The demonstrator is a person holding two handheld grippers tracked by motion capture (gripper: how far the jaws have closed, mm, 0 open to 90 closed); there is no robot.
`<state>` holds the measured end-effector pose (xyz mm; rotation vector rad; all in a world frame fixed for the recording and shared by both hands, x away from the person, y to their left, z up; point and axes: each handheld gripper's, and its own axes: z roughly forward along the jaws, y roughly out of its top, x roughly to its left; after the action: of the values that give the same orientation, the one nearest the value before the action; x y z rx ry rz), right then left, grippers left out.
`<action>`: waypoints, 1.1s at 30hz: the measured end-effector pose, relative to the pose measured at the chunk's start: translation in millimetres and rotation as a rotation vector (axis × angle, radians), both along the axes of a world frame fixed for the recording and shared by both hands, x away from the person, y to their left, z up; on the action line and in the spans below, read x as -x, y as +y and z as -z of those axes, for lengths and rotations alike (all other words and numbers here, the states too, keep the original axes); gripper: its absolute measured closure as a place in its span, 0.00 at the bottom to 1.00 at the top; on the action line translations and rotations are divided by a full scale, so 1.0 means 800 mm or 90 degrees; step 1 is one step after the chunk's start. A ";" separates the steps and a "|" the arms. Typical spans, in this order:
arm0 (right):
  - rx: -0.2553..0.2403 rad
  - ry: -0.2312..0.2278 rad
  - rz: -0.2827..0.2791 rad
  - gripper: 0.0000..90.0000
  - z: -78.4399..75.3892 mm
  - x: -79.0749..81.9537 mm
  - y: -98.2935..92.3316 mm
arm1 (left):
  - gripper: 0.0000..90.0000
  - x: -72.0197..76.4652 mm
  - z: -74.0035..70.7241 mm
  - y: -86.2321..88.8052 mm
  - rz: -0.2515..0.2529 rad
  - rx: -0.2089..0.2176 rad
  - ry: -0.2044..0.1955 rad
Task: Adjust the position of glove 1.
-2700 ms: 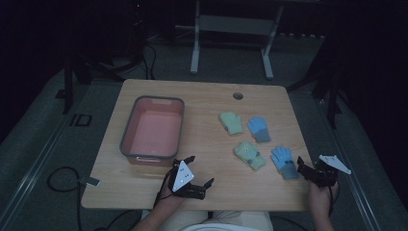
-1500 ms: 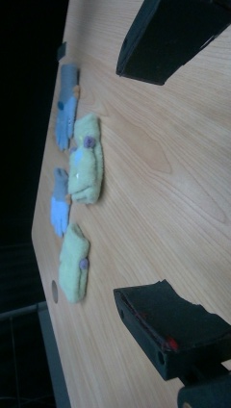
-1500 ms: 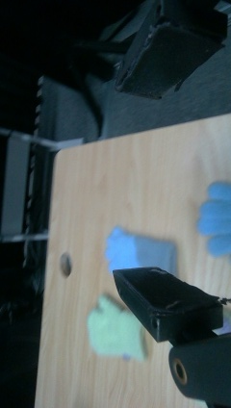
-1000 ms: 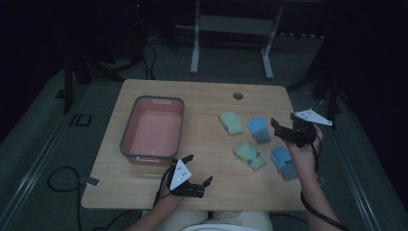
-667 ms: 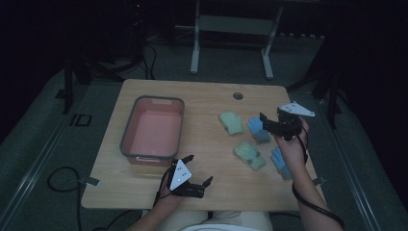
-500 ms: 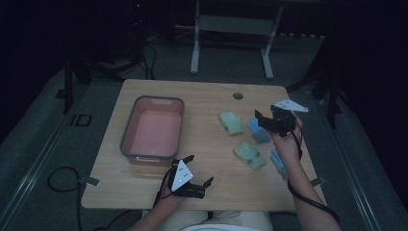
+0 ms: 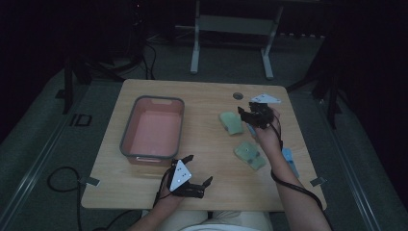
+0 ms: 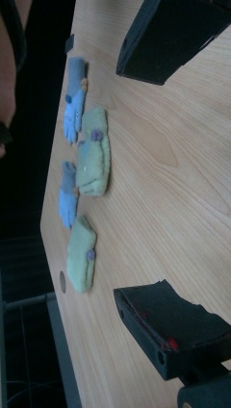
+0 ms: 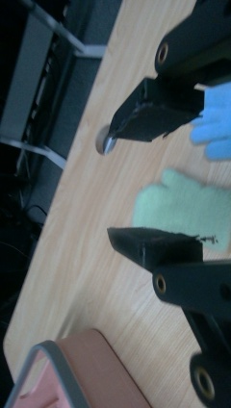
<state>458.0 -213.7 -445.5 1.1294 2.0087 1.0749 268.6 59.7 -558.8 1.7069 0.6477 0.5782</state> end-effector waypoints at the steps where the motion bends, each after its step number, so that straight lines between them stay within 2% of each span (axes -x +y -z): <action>1: -0.005 0.010 -0.010 0.55 0.004 -0.004 0.002 | 0.01 0.000 0.000 0.000 0.000 -0.001 0.000; 3: -0.008 0.018 -0.015 0.57 0.008 -0.008 0.005 | 0.01 0.000 0.000 0.000 0.000 0.000 0.000; 4: -0.014 0.041 -0.023 0.59 0.019 -0.017 0.009 | 0.01 0.000 0.000 0.001 0.001 0.002 0.001; 7: -0.014 0.050 -0.036 0.63 0.035 -0.024 0.014 | 0.01 0.000 0.000 0.001 0.001 0.002 0.000; 11: 0.007 0.059 -0.038 0.66 0.056 -0.034 0.022 | 0.01 0.000 0.000 0.000 0.000 0.003 -0.001; 15: 0.056 0.068 -0.034 0.70 0.075 -0.045 0.026 | 0.01 0.000 0.000 0.001 -0.002 0.006 -0.001; 17: 0.068 0.082 -0.036 0.72 0.082 -0.051 0.027 | 0.01 0.000 0.000 0.001 -0.002 0.007 0.000; 21: 0.074 0.111 -0.037 0.72 0.095 -0.063 0.025 | 0.01 0.000 0.000 0.001 -0.003 0.009 0.002; 25: 0.081 0.129 -0.033 0.72 0.105 -0.072 0.025 | 0.01 0.001 0.000 0.001 -0.003 0.006 -0.002; 29: 0.086 0.166 -0.047 0.73 0.117 -0.078 0.027 | 0.01 0.000 0.000 0.001 -0.003 0.006 -0.002; 33: 0.088 0.175 -0.045 0.73 0.119 -0.080 0.027 | 0.01 0.000 0.000 0.001 -0.004 0.006 -0.001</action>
<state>522.3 -191.7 -540.3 1.1940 2.3126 0.8353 268.2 60.2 -559.1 1.6962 0.6529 0.5802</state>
